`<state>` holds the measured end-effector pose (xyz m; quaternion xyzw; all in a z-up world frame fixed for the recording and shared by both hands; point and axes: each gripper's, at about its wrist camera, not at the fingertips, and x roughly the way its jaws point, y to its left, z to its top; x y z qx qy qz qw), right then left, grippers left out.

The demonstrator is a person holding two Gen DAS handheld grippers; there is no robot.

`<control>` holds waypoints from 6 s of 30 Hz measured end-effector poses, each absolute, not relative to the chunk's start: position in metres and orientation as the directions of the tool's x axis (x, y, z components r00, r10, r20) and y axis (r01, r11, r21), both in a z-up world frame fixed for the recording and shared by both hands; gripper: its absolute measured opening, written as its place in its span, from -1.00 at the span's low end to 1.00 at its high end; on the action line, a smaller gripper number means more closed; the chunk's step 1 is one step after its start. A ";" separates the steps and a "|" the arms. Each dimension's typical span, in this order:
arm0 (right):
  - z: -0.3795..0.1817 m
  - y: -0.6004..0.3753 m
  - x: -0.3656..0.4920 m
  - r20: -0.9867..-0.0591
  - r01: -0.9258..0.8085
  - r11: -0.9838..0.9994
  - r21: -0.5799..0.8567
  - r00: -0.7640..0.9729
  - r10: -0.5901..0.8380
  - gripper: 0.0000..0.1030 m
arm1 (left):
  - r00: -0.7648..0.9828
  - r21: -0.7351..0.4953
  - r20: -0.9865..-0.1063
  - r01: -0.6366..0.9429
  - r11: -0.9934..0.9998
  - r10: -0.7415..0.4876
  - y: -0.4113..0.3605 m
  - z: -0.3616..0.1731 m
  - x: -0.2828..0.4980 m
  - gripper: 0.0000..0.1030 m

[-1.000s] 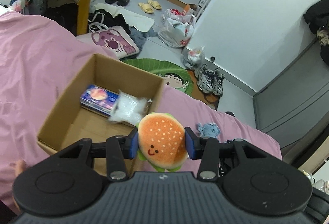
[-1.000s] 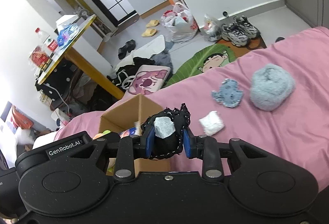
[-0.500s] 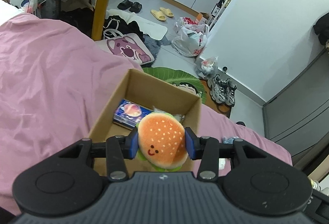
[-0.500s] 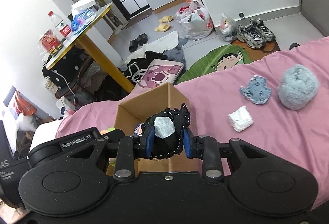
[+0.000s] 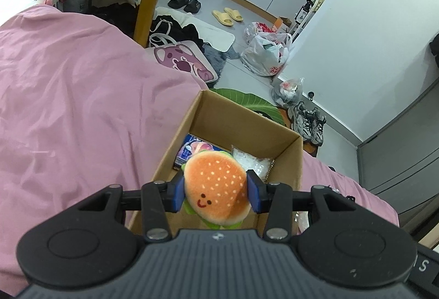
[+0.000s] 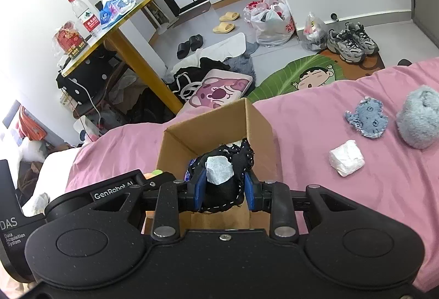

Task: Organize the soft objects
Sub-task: 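Carry the burger plush with the left tool into the box while the right tool carries the black plush, then open the left tool to drop the burger plush while the right tool releases the black plush, then move both tools back over the bed toward the remaining plush toys, then grasp the fluffy light-blue plush ball with the right tool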

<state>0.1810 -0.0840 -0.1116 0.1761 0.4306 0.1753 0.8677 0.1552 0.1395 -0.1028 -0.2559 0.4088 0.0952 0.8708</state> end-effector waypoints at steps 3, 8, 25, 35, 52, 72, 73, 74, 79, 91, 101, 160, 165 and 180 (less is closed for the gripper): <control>-0.115 -0.078 0.183 -0.690 -0.153 0.880 0.450 0.565 0.451 -0.43 | 0.641 -0.376 -0.766 -0.381 0.845 -0.052 0.144 -0.109 0.159 -0.14; -0.120 -0.069 0.187 -0.701 -0.159 0.882 0.443 0.551 0.452 -0.43 | 0.636 -0.390 -0.769 -0.396 0.832 -0.057 0.149 -0.115 0.164 -0.11; -0.125 -0.050 0.197 -0.703 -0.214 0.854 0.474 0.492 0.513 -0.15 | 0.675 -0.384 -0.737 -0.425 0.820 0.005 0.160 -0.106 0.159 0.12; -0.112 -0.084 0.186 -0.685 -0.166 0.852 0.496 0.528 0.502 0.09 | 0.641 -0.310 -0.765 -0.439 0.843 0.053 0.156 -0.099 0.156 0.48; -0.089 -0.156 0.170 -0.646 -0.171 0.872 0.459 0.609 0.460 0.67 | 0.627 -0.233 -0.778 -0.350 0.907 0.042 0.104 -0.070 0.148 0.84; -0.088 -0.254 0.154 -0.595 -0.070 0.847 0.527 0.682 0.426 0.69 | 0.655 -0.219 -0.755 -0.267 0.939 0.010 0.033 -0.039 0.138 0.95; -0.089 -0.259 0.153 -0.593 -0.063 0.845 0.530 0.684 0.423 0.69 | 0.657 -0.217 -0.754 -0.262 0.940 0.009 0.030 -0.038 0.138 0.95; -0.090 -0.265 0.153 -0.593 -0.058 0.844 0.534 0.686 0.422 0.69 | 0.660 -0.215 -0.752 -0.257 0.942 0.009 0.025 -0.037 0.138 0.95; -0.094 -0.285 0.153 -0.591 -0.030 0.837 0.547 0.694 0.411 0.69 | 0.662 -0.209 -0.749 -0.238 0.948 0.002 0.005 -0.034 0.142 0.95; -0.116 -0.331 0.156 -0.580 0.057 0.808 0.586 0.726 0.369 0.67 | 0.658 -0.200 -0.752 -0.176 0.964 -0.036 -0.041 -0.039 0.152 0.95; -0.134 -0.341 0.169 -0.621 0.096 0.838 0.537 0.717 0.317 0.52 | 0.641 -0.184 -0.765 -0.135 0.974 -0.056 -0.074 -0.054 0.170 0.90; -0.224 -0.343 0.255 -0.735 0.135 0.827 0.545 0.552 0.394 -0.61 | 0.436 -0.375 -0.844 -0.063 0.925 -0.312 -0.142 -0.195 0.293 -0.44; -0.214 -0.338 0.251 -0.743 0.121 0.850 0.514 0.558 0.370 -0.69 | 0.447 -0.393 -0.831 -0.052 0.918 -0.330 -0.143 -0.189 0.290 -0.63; -0.156 -0.318 0.231 -0.708 -0.006 0.877 0.481 0.587 0.393 -0.70 | 0.509 -0.381 -0.798 -0.011 0.925 -0.323 -0.130 -0.137 0.257 -0.65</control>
